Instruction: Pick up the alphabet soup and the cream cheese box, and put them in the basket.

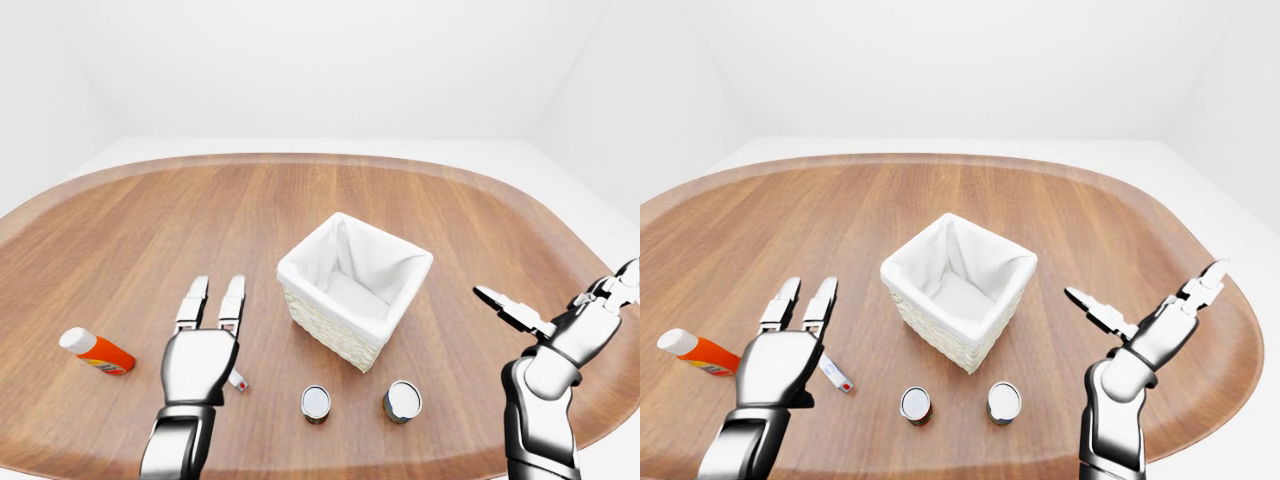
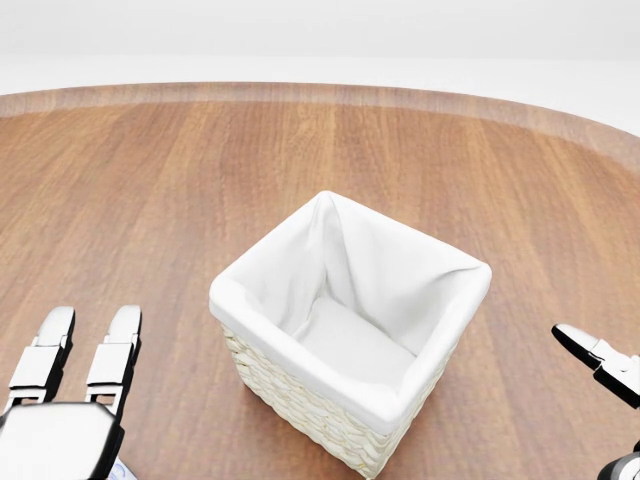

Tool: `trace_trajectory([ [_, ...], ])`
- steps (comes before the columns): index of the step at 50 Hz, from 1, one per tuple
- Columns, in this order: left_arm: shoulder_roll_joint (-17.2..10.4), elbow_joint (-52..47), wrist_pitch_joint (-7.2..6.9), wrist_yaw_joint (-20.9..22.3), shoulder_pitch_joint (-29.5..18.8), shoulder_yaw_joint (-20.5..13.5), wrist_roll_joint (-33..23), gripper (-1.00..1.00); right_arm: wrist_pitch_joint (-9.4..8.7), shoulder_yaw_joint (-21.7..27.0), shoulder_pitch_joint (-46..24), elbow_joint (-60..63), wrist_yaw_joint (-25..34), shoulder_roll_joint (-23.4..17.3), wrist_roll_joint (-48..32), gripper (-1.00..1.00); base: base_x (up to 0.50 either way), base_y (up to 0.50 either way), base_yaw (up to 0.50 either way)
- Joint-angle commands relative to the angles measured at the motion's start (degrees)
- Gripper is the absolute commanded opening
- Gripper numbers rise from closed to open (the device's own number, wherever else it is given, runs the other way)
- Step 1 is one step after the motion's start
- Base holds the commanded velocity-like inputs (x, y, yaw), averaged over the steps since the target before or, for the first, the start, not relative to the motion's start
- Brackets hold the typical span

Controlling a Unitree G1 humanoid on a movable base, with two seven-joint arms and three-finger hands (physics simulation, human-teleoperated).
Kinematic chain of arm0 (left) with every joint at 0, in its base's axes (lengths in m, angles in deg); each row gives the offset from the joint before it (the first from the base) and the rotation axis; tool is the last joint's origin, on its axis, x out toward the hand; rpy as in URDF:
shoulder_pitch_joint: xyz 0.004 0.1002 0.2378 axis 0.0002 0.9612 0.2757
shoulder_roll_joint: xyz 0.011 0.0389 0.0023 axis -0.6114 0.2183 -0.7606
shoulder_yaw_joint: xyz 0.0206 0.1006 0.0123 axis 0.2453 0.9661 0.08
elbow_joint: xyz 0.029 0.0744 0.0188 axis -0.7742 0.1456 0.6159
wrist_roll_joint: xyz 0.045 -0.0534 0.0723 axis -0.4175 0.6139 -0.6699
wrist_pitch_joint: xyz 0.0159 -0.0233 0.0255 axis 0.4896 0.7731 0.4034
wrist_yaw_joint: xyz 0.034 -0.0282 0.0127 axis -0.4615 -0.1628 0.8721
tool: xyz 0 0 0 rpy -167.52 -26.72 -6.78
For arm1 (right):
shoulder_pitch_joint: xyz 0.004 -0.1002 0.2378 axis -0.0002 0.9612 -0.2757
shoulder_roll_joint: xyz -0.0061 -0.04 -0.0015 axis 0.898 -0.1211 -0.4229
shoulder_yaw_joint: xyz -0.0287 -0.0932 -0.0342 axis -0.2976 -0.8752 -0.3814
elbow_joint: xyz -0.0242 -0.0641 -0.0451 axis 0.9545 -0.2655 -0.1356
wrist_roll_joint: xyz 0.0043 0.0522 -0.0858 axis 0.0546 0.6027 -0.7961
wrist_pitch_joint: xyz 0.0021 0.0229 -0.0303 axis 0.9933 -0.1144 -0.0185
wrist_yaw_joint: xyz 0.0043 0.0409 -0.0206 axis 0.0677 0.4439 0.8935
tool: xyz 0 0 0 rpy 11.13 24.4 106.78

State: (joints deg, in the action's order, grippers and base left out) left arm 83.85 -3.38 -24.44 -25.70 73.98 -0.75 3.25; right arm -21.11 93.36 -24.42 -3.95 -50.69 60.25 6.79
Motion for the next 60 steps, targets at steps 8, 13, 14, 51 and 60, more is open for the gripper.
trace_trajectory([
  [8,-2.87,7.27,0.00,0.84,-0.33,2.74,-4.01,1.00,0.00,0.00,0.00,-0.44,0.00,-0.03,-0.06,1.00,0.00,0.00,0.00],
  [13,-2.73,4.15,0.00,2.20,1.29,2.47,-2.77,1.00,-0.13,-0.05,0.06,-0.02,0.00,-0.03,-0.10,1.00,0.00,0.00,0.00],
  [14,-2.66,4.32,0.00,2.18,1.38,2.32,-2.46,1.00,0.00,-0.02,0.01,-0.24,0.00,-0.05,-0.08,1.00,0.00,0.00,0.00],
  [51,-6.03,29.75,0.00,-10.01,-5.99,3.14,-1.34,1.00,0.00,-0.13,-0.13,-0.83,0.00,-0.07,-0.04,1.00,0.00,0.00,0.00],
  [60,-6.55,32.50,0.00,-10.33,-6.76,3.45,-0.37,1.00,0.00,-0.18,-0.24,-1.46,0.00,-0.20,0.06,1.00,0.00,0.00,0.00],
])
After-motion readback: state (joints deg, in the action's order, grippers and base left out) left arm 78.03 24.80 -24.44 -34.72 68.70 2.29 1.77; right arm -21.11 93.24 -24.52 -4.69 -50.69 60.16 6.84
